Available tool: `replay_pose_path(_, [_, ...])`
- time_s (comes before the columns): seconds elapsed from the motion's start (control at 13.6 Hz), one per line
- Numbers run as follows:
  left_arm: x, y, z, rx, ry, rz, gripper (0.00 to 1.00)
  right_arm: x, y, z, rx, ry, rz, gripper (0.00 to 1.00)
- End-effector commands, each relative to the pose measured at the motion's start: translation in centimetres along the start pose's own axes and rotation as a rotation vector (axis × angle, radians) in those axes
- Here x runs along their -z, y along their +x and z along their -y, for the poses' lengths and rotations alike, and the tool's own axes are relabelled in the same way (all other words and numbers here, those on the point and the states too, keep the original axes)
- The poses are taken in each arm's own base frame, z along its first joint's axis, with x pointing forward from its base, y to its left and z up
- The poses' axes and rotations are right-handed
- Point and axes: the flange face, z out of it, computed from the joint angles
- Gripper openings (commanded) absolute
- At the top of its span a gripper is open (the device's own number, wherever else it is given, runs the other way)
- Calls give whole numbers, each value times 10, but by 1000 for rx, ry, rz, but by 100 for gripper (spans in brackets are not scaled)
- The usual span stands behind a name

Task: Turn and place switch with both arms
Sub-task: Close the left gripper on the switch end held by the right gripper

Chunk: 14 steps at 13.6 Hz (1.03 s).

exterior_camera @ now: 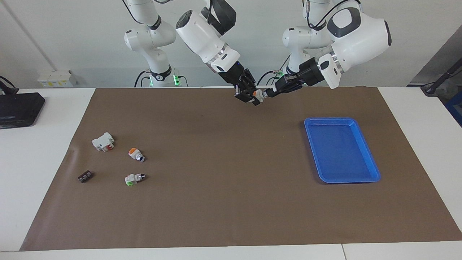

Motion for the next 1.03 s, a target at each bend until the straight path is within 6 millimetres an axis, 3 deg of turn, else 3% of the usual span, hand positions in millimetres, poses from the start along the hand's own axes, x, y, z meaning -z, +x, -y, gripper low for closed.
replay_pose_path(0.0, [-7,-8,-1,11,-14,8,0,2,5,4,-15,-12,-3,0])
replay_pose_path(0.3, [-7,-10,0,42,-7,22,0,2,5,4,-15,-12,-3,0])
replay_pose_path(0.52, [-6,-9,1,262,-2,25,0,2,5,4,-14,-11,-4,0])
replay_pose_path(0.96, [-3,-7,1,895,11,-27,0,2,5,4,-14,-11,-4,0])
